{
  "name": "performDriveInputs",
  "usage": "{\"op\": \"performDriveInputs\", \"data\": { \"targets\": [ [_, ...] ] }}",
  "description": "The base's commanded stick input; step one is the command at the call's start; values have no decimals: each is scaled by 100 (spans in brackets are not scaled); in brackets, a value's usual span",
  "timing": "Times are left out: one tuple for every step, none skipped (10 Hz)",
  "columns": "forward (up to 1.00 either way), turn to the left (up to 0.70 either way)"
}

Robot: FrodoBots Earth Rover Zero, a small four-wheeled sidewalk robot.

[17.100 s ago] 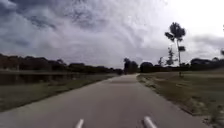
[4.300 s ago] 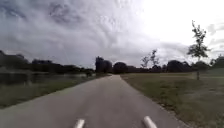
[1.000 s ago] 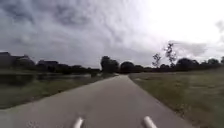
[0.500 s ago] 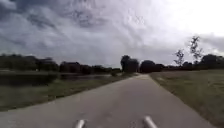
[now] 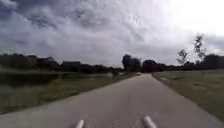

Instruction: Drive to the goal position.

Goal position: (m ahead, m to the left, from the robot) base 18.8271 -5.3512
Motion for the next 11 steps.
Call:
{"op": "performDriveInputs", "data": {
  "targets": [
    [69, 3],
    [69, 3],
    [69, 3],
    [69, 3],
    [69, 3],
    [69, 3],
    [69, 3],
    [69, 3],
    [69, 3],
    [69, 3],
    [69, 3]
  ]
}}
